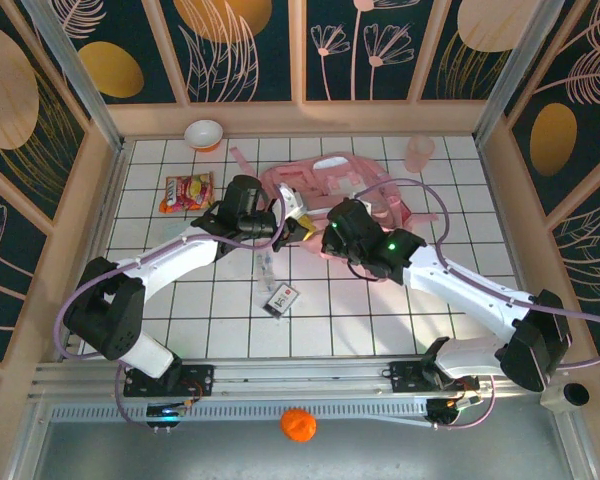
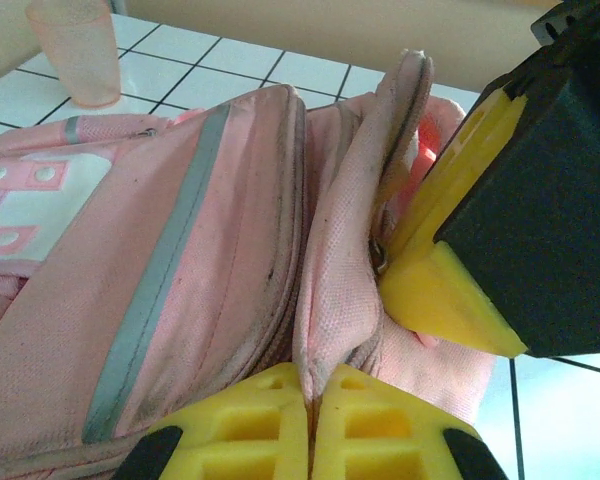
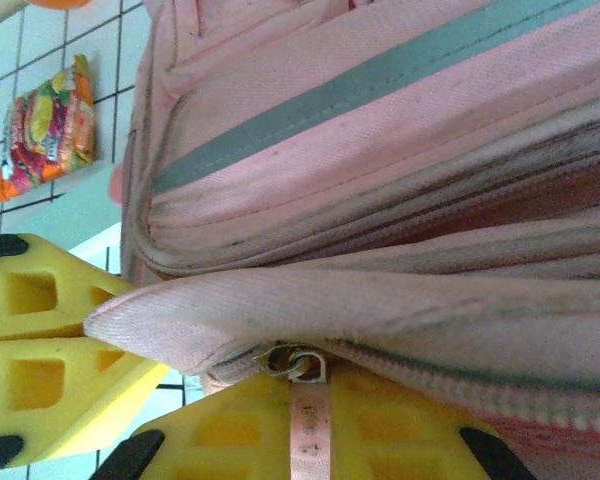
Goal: Pack the student bag
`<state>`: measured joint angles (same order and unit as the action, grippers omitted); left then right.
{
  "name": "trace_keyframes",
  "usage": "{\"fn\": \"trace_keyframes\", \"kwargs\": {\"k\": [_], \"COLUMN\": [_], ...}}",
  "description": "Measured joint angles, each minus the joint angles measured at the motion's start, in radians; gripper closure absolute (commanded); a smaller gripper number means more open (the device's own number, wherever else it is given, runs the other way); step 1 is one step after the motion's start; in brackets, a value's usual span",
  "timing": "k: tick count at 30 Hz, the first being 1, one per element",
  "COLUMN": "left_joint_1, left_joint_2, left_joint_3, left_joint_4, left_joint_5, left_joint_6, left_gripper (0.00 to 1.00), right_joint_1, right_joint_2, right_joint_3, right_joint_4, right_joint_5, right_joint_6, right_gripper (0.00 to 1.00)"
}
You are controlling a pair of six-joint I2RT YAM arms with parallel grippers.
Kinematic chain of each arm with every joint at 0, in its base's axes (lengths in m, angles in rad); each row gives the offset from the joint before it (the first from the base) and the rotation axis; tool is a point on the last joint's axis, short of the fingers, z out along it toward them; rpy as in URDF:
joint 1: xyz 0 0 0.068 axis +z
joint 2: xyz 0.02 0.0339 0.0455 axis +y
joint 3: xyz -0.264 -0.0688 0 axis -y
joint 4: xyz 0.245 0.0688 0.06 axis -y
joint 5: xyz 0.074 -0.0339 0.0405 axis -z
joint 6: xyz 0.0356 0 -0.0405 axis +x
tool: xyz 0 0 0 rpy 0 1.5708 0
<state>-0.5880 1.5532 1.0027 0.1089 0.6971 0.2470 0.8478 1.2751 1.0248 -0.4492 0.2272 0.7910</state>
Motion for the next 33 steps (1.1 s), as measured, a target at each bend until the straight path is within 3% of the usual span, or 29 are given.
{"fn": "trace_keyframes", "kwargs": {"k": [8,16,25,33], "left_joint_1": [0.006,0.010,0.005,-0.001], "left_joint_2": [0.000,0.000,0.000,0.000], "left_joint_3": [0.000,0.000,0.000,0.000], "left_joint_4": [0.007,0.006,0.015,0.014], "left_joint_5": [-0.006,-0.011,-0.007,-0.017], "left_joint_6": [-0.007,-0.010,-0.014,-0.012], "left_gripper": [1.00,1.00,1.00,1.00], "right_joint_1": [-0.018,-0.031,-0.044,-0.048], "right_joint_2": [0.015,-0.002,-0.059,-0.059], "right_joint_3": [-0.001,-0.034,-0.101,-0.064], "right_joint_4": [0.062,0.116,0.178,0.097], "right_joint_5": [-0.056,-0.075,-0.084,-0.068], "right_joint_6": [-0.047,-0.013,0.066,0.072], "right_gripper": [0.71,0.88,1.00,1.00]}}
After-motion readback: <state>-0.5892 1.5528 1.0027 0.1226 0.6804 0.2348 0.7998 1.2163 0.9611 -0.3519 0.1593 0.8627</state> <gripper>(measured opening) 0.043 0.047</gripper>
